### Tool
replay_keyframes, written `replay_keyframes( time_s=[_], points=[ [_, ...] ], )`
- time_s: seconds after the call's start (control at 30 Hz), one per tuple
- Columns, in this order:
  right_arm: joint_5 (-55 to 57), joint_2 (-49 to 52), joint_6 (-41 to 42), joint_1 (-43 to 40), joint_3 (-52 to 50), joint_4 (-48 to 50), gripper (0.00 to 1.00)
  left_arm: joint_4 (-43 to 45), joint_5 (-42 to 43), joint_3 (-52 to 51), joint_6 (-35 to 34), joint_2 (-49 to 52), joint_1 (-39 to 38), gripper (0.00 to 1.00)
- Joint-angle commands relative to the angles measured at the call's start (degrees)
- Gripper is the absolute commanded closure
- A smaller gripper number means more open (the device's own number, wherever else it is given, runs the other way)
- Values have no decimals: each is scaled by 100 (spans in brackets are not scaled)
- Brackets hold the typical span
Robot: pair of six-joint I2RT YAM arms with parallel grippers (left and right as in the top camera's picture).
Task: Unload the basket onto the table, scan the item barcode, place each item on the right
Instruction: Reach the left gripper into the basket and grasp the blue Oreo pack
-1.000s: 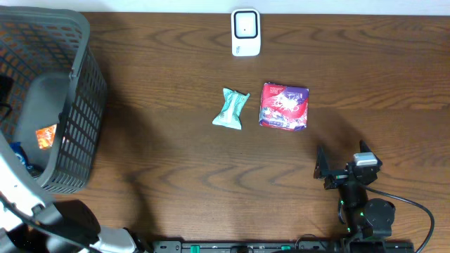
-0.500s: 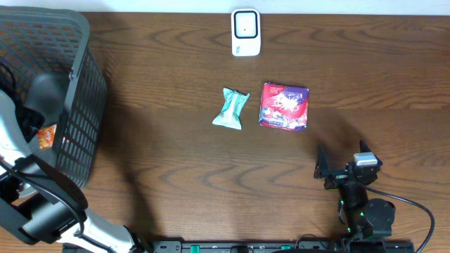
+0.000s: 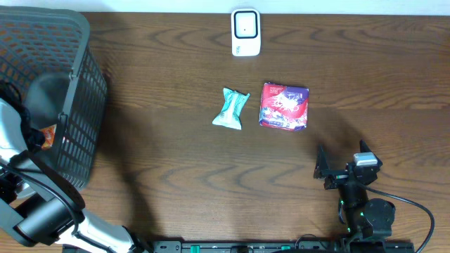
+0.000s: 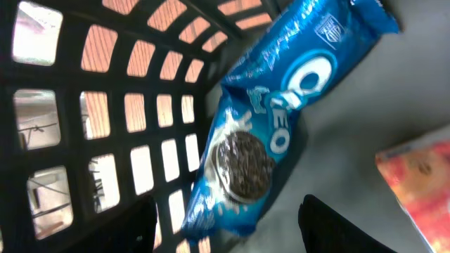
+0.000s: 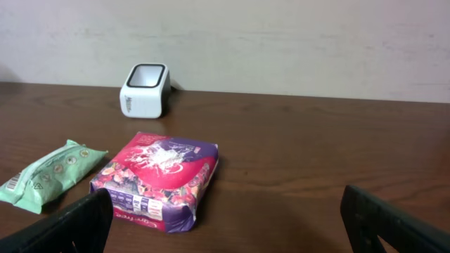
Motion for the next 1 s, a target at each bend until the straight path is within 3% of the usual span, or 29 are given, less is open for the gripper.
replay_keyframes(
  time_s=[0.0,0.47,0.67,0.97],
  points=[
    [4,-31,-66,72,-2,-24,1,273,210,-223,334,85,140,35],
    [4,-31,-66,72,-4,-22,1,1137,404,-752,393,87,566,34],
    [4,-31,-66,72,-4,-22,1,1370,894,-859,398,94,675,34],
    [4,-31,-66,72,-4,-24,1,2166,1132,-1613,398,96,675,34]
  ],
)
